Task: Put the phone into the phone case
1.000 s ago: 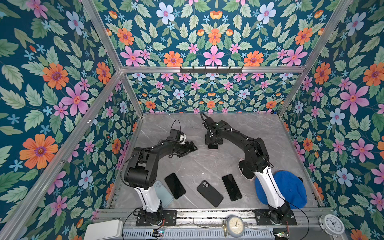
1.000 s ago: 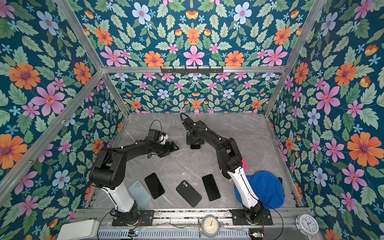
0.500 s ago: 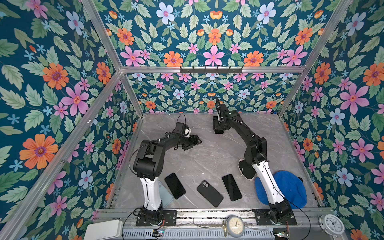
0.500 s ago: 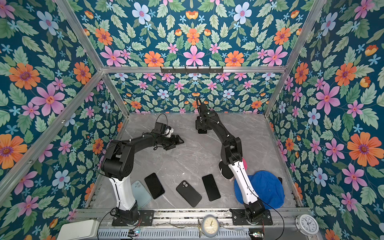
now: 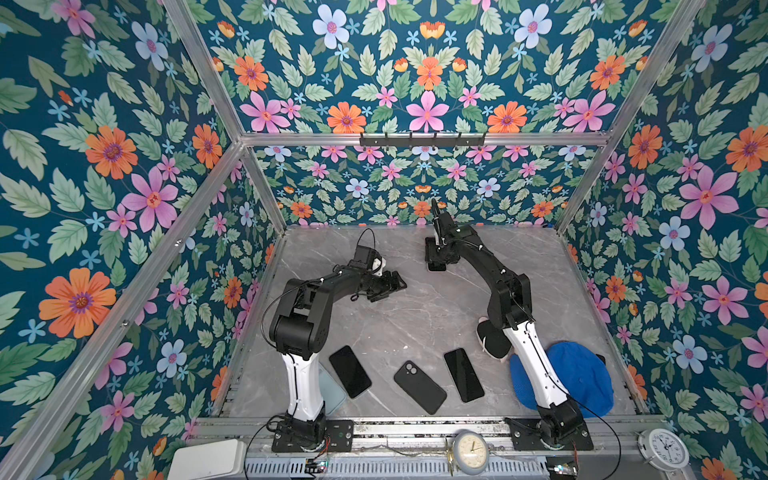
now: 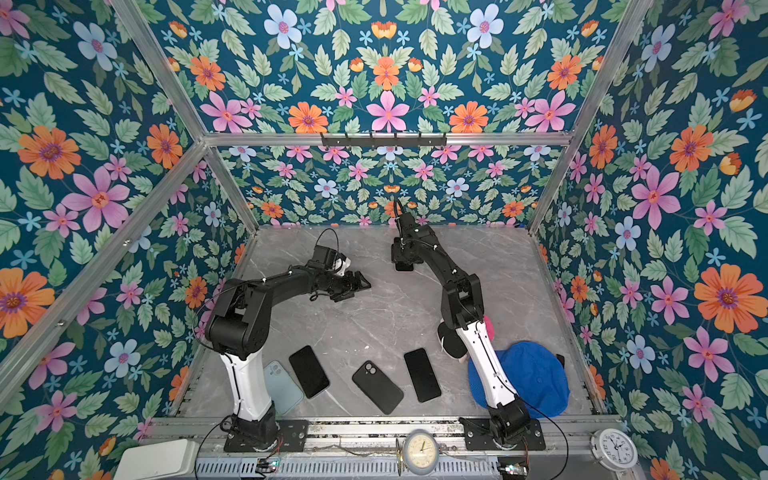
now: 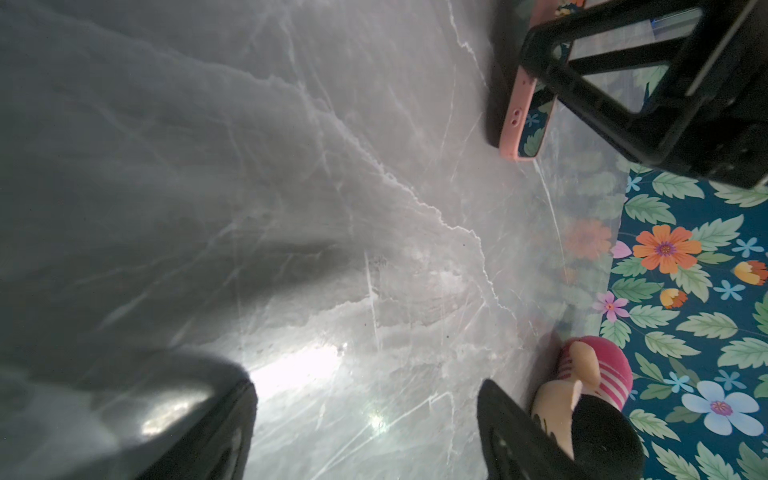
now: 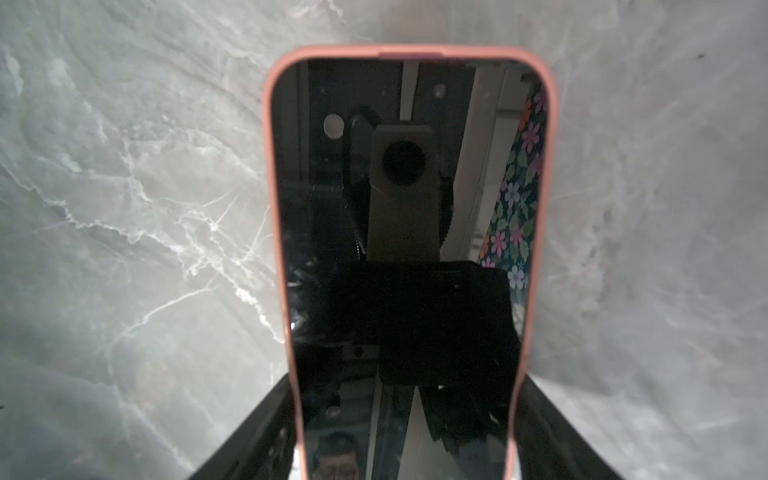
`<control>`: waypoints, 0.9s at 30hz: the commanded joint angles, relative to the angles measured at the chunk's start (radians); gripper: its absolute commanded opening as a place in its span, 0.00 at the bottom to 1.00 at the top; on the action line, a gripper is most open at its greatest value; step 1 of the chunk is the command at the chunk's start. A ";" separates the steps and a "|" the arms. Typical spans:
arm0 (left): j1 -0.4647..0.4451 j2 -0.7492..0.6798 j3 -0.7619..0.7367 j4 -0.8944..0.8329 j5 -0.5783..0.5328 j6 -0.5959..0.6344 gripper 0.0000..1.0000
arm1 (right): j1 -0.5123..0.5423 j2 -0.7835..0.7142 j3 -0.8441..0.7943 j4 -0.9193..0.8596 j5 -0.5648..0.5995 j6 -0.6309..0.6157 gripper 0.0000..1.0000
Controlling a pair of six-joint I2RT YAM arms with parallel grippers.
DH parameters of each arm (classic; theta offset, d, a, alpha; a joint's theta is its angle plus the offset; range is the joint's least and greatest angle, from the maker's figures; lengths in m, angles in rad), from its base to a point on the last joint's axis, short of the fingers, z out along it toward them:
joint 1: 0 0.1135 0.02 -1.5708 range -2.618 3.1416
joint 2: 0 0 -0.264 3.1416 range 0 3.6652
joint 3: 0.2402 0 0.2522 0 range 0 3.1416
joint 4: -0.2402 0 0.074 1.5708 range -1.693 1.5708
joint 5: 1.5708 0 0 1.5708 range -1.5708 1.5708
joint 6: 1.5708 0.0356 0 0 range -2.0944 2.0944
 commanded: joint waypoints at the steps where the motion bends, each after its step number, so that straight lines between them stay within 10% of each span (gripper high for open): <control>1: -0.001 -0.005 -0.007 -0.004 -0.004 0.001 0.85 | -0.001 0.002 0.002 0.021 -0.009 0.027 0.58; 21: 0.000 -0.041 -0.049 0.015 0.047 0.031 0.88 | -0.019 -0.059 -0.012 -0.028 -0.093 0.074 0.83; 27: -0.019 -0.128 -0.123 -0.014 0.030 0.033 0.87 | 0.037 -0.370 -0.441 0.035 -0.027 0.034 0.79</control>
